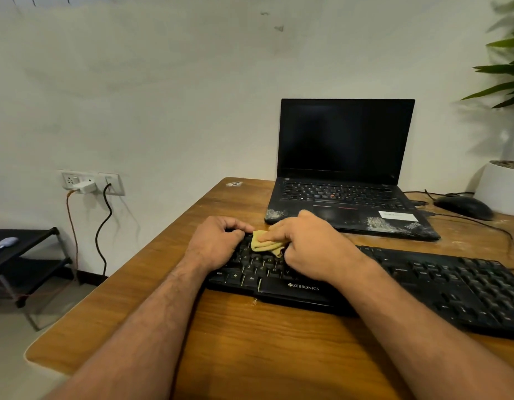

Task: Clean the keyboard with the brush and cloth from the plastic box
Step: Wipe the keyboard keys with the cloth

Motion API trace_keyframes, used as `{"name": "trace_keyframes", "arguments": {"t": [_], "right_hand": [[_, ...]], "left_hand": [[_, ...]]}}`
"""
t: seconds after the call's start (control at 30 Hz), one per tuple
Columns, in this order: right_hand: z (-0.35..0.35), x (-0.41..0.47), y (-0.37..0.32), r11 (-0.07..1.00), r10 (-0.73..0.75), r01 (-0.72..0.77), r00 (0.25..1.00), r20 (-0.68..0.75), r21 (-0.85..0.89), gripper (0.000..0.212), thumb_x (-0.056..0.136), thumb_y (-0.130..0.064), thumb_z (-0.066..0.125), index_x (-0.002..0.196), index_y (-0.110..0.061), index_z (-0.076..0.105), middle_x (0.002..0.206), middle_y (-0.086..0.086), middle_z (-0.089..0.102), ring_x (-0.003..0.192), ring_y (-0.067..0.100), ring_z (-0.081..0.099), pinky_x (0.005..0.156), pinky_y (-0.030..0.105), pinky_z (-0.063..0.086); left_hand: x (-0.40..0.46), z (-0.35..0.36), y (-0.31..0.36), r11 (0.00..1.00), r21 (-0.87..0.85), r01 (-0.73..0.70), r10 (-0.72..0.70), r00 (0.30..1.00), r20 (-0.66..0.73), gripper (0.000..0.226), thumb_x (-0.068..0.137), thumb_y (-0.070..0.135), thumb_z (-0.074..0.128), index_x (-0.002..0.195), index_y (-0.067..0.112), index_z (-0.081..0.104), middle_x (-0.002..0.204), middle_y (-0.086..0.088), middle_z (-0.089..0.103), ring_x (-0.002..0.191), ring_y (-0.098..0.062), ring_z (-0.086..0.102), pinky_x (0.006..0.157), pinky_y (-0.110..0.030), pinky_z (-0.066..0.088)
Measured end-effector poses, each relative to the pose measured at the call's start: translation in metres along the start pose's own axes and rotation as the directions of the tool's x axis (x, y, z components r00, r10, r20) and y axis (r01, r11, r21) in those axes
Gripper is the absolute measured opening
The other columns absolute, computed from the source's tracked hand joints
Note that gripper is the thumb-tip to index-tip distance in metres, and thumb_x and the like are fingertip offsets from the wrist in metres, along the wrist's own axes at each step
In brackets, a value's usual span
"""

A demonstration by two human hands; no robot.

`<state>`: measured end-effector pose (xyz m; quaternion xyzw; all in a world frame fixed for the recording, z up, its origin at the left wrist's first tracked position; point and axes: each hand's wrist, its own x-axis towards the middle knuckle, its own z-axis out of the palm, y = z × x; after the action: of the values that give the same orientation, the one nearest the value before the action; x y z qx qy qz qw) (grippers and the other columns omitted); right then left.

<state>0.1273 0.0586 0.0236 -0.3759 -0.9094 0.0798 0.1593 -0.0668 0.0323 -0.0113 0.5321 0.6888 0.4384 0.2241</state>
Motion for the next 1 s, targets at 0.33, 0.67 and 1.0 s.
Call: {"name": "trace_keyframes", "arguments": {"t": [0.33, 0.67, 1.0], "right_hand": [[-0.013, -0.001, 0.005, 0.986, 0.123, -0.131, 0.989, -0.083, -0.102, 0.044, 0.076, -0.017, 0.048, 0.103, -0.035, 0.078, 0.099, -0.001, 0.074, 0.088, 0.018, 0.061, 0.084, 0.038, 0.056], [-0.006, -0.024, -0.021, 0.943, -0.328, 0.328, 0.945, -0.014, 0.044, 0.046, 0.07, -0.006, 0.052, 0.099, -0.027, 0.081, 0.107, -0.012, 0.075, 0.097, 0.005, 0.057, 0.089, 0.027, 0.053], [-0.004, -0.033, -0.017, 0.885, -0.447, 0.451, 0.892, 0.065, -0.111, 0.053, 0.07, -0.007, 0.054, 0.111, -0.031, 0.077, 0.128, -0.011, 0.067, 0.086, 0.01, 0.042, 0.07, 0.011, 0.034]], "left_hand": [[0.0, -0.002, 0.0, 1.0, 0.01, 0.006, -0.006, 1.0, 0.007, 0.019, 0.094, 0.021, 0.061, 0.089, 0.03, 0.076, 0.094, 0.01, 0.073, 0.074, -0.006, 0.067, 0.065, -0.021, 0.051], [0.001, -0.003, 0.0, 1.0, -0.005, 0.002, -0.002, 1.0, 0.008, 0.023, 0.092, 0.016, 0.061, 0.083, 0.029, 0.077, 0.078, 0.003, 0.076, 0.061, -0.016, 0.061, 0.057, -0.031, 0.052], [-0.003, -0.002, 0.005, 1.0, -0.005, -0.009, 0.009, 1.0, 0.019, 0.024, 0.094, 0.016, 0.059, 0.085, 0.029, 0.076, 0.086, 0.005, 0.075, 0.064, -0.009, 0.064, 0.056, -0.025, 0.051]]}}
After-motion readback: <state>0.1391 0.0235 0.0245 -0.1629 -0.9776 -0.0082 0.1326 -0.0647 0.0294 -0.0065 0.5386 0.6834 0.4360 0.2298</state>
